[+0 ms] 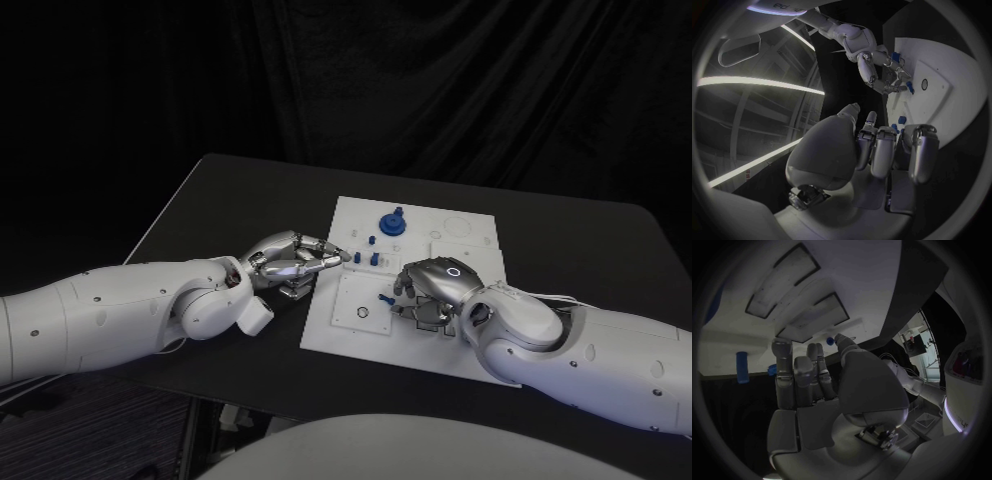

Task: Assemble the parts on the task board

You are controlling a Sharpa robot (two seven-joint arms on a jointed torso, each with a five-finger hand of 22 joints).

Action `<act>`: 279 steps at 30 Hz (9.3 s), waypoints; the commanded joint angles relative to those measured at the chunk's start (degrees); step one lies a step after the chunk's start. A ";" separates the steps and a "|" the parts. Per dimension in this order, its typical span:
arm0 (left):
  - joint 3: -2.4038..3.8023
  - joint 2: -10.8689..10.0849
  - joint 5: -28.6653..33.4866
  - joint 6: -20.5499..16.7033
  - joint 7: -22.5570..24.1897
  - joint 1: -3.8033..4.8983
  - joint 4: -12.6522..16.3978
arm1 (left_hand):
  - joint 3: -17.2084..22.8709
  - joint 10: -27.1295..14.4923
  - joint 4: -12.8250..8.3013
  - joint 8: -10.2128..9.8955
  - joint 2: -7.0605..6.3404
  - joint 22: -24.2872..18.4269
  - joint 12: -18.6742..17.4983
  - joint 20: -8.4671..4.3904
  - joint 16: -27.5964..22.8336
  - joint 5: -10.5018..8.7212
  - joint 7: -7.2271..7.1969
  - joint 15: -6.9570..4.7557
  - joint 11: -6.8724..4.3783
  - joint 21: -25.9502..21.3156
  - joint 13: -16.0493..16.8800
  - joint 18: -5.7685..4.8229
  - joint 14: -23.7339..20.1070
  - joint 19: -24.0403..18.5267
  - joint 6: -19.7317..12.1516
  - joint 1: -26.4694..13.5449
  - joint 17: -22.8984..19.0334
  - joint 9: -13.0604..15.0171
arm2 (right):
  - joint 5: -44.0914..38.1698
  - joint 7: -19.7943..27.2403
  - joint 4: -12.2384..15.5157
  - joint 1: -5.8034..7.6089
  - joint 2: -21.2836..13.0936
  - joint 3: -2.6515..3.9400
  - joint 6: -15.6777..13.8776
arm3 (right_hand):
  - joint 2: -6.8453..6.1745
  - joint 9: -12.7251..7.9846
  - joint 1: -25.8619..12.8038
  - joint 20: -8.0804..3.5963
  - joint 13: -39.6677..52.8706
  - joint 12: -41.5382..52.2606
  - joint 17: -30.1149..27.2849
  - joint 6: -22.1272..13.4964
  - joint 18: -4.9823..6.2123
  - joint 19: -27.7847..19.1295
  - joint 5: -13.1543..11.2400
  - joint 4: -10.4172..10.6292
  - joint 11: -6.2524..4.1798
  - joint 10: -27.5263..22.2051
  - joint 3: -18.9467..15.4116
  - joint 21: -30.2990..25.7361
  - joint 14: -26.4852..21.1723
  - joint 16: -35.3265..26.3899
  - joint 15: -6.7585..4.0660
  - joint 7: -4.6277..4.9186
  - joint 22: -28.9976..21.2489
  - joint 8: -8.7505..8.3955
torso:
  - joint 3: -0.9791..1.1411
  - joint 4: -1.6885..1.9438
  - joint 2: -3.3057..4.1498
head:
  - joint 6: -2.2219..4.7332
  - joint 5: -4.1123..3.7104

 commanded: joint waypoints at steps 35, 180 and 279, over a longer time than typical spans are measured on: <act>0.04 0.19 0.42 1.12 -0.19 -0.13 0.09 | 0.19 6.39 0.01 -0.05 -0.21 12.43 -0.25 0.31 0.15 0.18 0.40 0.19 -0.01 -0.43 14.93 1.05 5.96 -0.29 0.05 0.54 15.09 -0.25 | 0.57 1.13 -2.02 -0.78 2.01 0.04 0.63 | -0.55 -1.06 3.17 -0.48 -2.55 -3.14 -0.83 3.47 -0.60 -0.62 10.68 -3.13 -0.70 1.05 9.68 0.29 -0.79 0.14 -0.66 -1.13 3.52 1.97 | -0.01 0.01 0.01 | -0.01 -0.14; 0.05 3.92 0.39 10.81 -6.77 -0.68 -1.54 | 8.81 6.39 -2.97 -0.91 -1.62 12.46 -0.25 0.23 0.15 7.17 0.22 0.11 -0.14 -0.68 14.93 1.13 5.96 -0.64 3.28 1.02 15.09 -2.70 | 9.17 17.00 5.21 5.29 -1.73 0.39 -6.90 | -2.70 3.47 5.70 -1.05 -14.54 -24.06 -7.80 5.59 -1.01 1.54 7.35 -9.23 -0.76 13.09 15.70 0.73 -0.77 -4.41 -1.06 -1.05 3.96 1.69 | -0.03 0.01 0.05 | -0.01 0.66; 0.05 2.04 0.40 8.75 -6.27 -0.70 -1.45 | 9.23 6.39 -3.04 -0.78 -1.75 12.30 -0.25 0.21 0.15 7.25 0.17 0.08 -0.18 -1.03 14.93 1.25 5.96 -1.05 3.53 0.59 15.09 -2.71 | 0.95 9.43 -4.60 4.23 5.52 0.04 9.40 | -1.91 3.88 5.85 -1.18 -15.70 -26.57 -7.54 5.54 -1.03 1.13 3.58 -10.06 -0.83 15.16 15.01 0.23 -0.75 -4.83 -1.09 -1.03 3.92 0.62 | -0.02 0.02 0.04 | -0.01 0.80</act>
